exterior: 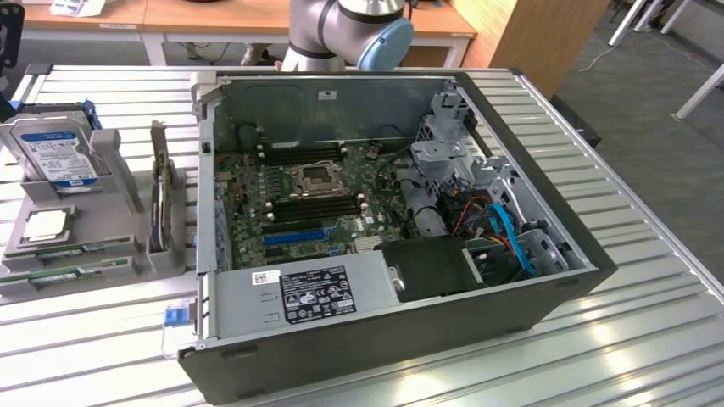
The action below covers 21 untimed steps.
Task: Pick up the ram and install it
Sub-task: 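Pick up the ram and move it above insertion slot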
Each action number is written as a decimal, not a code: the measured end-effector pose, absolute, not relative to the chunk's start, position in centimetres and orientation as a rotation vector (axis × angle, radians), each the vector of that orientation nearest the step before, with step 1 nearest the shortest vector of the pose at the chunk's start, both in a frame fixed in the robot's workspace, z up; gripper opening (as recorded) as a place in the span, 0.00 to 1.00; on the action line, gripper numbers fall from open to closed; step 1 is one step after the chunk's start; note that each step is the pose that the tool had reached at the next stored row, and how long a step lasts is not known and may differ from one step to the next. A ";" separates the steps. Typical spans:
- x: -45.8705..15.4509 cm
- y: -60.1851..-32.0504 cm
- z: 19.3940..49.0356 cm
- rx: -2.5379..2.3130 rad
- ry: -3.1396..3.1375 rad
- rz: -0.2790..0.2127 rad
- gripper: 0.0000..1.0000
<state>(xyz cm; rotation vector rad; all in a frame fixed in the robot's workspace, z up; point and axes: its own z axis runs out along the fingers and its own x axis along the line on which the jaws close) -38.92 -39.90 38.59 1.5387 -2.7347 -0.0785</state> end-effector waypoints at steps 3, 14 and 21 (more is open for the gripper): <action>-38.9 -39.9 38.6 1.613 -2.690 -0.079 0.10; -38.9 -39.9 38.6 1.870 -2.512 -0.077 0.10; -38.9 -39.9 38.5 2.024 -2.386 -0.076 0.10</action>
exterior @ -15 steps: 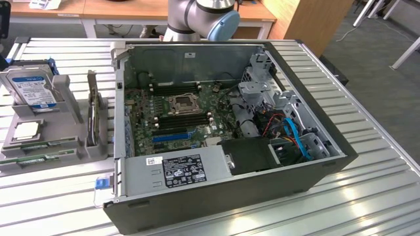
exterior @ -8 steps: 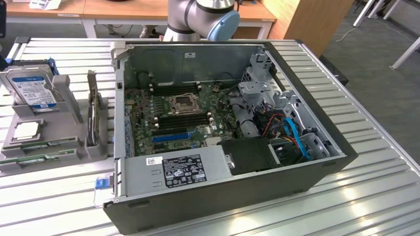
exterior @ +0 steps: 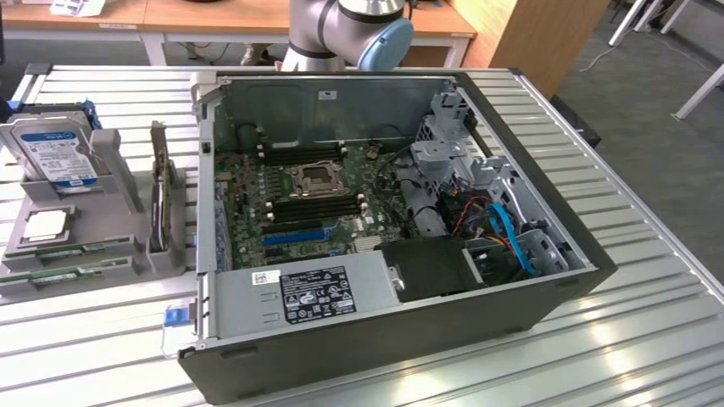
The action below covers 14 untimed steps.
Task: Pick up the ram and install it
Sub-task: 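Pick up the ram and move it above insertion slot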
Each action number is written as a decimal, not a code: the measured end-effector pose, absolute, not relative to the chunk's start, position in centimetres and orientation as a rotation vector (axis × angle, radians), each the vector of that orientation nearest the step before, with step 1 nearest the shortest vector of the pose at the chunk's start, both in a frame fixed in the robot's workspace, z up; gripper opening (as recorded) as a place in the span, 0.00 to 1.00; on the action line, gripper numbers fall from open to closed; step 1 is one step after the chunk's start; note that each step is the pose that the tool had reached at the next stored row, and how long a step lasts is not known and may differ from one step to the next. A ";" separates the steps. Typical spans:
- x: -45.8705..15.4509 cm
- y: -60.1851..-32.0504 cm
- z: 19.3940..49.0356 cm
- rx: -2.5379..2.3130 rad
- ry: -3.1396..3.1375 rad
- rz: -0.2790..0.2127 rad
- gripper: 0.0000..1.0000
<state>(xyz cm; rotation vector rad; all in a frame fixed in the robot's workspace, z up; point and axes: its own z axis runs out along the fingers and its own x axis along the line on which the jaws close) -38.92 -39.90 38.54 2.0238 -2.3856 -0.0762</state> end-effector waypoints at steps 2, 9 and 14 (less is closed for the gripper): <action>-38.9 -39.9 38.5 2.065 -2.349 -0.076 0.10; -38.9 -39.9 38.5 2.075 -2.340 -0.076 0.10; -38.9 -39.9 38.5 2.085 -2.331 -0.075 0.10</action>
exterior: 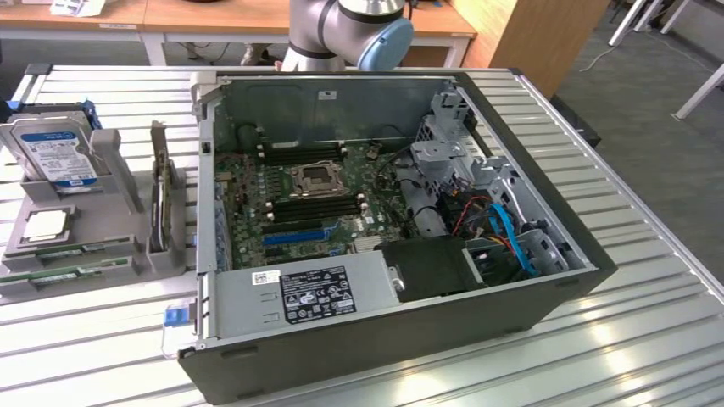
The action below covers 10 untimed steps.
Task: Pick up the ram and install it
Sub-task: 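Pick up the ram and move it above insertion slot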
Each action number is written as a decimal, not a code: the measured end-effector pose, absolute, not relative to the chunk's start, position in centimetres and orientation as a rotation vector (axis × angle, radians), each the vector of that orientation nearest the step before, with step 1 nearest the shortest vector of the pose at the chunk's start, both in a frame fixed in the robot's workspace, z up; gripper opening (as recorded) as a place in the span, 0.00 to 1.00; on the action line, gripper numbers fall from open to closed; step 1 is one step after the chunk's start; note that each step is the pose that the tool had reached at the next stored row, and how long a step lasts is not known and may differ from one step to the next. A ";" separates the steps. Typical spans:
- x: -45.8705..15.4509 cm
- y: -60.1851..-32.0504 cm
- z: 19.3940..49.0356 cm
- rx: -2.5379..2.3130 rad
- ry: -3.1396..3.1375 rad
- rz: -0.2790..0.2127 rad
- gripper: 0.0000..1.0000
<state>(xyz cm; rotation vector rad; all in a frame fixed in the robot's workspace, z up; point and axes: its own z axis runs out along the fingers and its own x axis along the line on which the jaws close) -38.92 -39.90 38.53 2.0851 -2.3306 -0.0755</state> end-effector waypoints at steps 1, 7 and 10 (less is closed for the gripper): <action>-38.9 -39.9 38.5 2.095 -2.321 -0.075 0.10; -38.9 -39.9 38.5 2.135 -2.284 -0.075 0.10; -38.9 -39.9 38.5 2.138 -2.281 -0.075 0.10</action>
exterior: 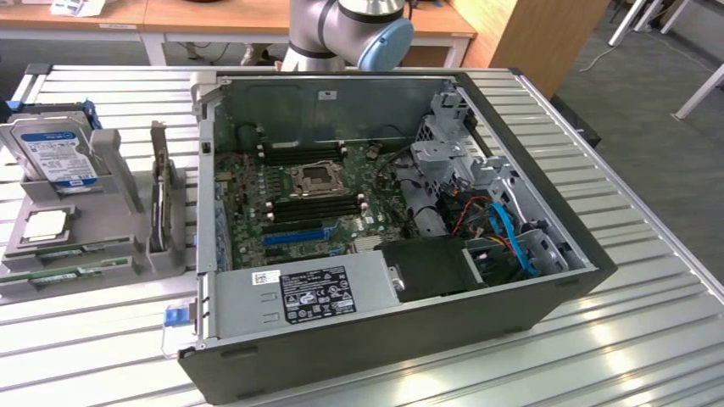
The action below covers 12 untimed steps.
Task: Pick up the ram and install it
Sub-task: 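Pick up the ram and move it above insertion slot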
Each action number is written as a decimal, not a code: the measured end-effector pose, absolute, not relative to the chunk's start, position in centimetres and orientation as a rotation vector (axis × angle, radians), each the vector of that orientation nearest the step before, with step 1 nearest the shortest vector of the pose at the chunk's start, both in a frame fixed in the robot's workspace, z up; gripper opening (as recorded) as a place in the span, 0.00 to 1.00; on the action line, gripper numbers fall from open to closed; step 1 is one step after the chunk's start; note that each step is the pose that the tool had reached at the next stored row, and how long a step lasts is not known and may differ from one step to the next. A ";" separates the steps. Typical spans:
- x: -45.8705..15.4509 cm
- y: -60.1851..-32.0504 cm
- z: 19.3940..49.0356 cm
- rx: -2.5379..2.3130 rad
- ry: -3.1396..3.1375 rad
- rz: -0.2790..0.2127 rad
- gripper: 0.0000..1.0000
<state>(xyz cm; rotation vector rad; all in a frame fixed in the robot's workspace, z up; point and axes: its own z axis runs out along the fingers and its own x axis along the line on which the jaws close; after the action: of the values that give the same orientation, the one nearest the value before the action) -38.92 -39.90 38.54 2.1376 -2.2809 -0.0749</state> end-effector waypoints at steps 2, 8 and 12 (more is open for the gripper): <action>-38.9 -39.9 38.5 2.145 -2.274 -0.075 0.10; -38.9 -39.9 38.5 2.153 -2.266 -0.075 0.10; -38.9 -39.9 38.5 2.170 -2.250 -0.074 0.10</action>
<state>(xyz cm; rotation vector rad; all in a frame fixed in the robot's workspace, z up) -38.92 -39.90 38.53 2.1696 -2.2498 -0.0745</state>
